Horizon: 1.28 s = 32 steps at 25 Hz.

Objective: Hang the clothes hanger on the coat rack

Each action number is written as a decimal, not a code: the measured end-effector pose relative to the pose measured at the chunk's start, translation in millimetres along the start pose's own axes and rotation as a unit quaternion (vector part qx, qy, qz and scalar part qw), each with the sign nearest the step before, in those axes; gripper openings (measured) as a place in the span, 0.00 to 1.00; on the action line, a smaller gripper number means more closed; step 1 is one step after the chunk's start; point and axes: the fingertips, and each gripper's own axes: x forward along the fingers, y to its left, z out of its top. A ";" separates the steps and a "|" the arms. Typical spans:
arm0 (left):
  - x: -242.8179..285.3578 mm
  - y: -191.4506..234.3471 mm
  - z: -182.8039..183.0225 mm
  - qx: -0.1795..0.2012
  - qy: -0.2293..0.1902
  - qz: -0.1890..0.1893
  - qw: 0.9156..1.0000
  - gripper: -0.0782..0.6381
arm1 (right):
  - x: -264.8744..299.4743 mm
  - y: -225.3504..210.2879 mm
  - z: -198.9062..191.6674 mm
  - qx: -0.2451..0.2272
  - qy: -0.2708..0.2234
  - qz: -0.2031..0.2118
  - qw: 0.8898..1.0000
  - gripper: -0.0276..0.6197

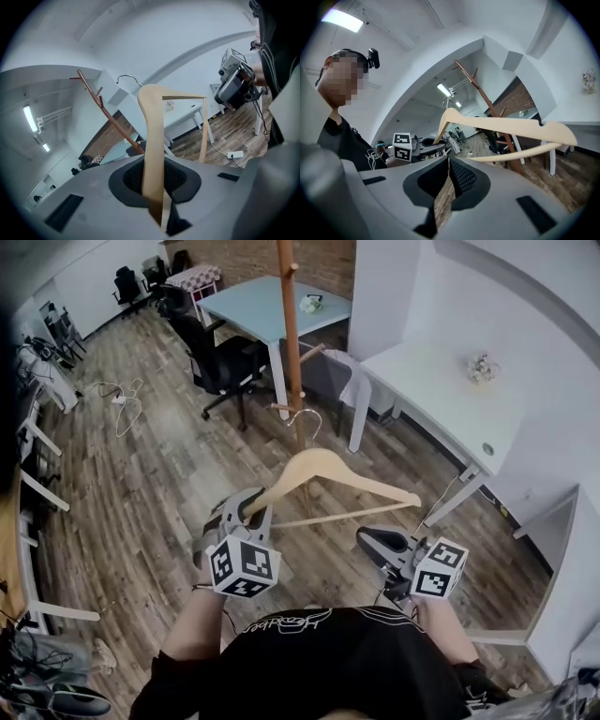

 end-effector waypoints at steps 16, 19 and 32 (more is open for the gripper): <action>49.0 109.4 47.4 0.019 -0.051 0.052 0.997 0.17 | 47.3 -40.9 63.6 -0.047 -0.012 0.008 0.999 0.11; 57.8 126.4 54.6 0.015 -0.048 0.067 0.997 0.17 | 56.0 -54.1 81.0 -0.055 -0.014 0.023 0.998 0.11; 129.8 186.3 91.3 0.021 -0.031 0.107 0.994 0.17 | 97.2 -135.3 148.6 -0.070 -0.012 0.077 0.994 0.11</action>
